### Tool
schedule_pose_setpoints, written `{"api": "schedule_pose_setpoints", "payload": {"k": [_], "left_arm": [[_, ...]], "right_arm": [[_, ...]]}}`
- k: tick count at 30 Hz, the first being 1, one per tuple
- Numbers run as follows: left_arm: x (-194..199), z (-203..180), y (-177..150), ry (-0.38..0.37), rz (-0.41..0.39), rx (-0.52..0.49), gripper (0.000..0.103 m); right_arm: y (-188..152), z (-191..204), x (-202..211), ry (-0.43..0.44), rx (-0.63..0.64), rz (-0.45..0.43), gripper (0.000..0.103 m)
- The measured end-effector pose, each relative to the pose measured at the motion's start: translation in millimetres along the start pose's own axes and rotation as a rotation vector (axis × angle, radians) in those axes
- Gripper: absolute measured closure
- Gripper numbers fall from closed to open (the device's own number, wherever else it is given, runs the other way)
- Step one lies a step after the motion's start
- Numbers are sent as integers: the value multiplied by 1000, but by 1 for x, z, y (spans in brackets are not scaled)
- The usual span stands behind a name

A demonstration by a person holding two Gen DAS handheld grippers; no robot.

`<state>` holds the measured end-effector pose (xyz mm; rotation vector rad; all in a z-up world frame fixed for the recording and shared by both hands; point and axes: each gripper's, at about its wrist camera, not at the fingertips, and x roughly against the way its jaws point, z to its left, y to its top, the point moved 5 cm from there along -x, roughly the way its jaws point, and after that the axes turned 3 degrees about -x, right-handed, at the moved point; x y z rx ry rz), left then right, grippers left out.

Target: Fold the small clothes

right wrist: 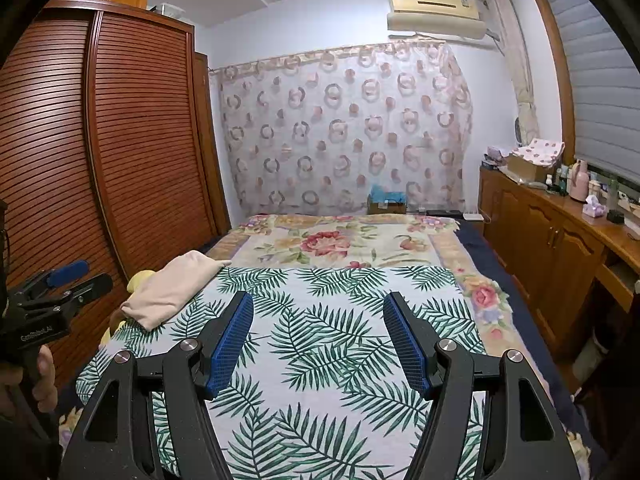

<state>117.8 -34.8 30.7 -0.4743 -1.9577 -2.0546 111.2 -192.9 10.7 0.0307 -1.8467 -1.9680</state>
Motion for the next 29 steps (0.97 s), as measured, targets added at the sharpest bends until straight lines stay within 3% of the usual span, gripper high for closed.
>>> {"api": "schedule_pose_setpoints", "payload": {"k": [29], "left_arm": [[0,2,-1,0,-3,1,20]], "right_arm": [[-4,-2,-2,2,4,1,34]]}}
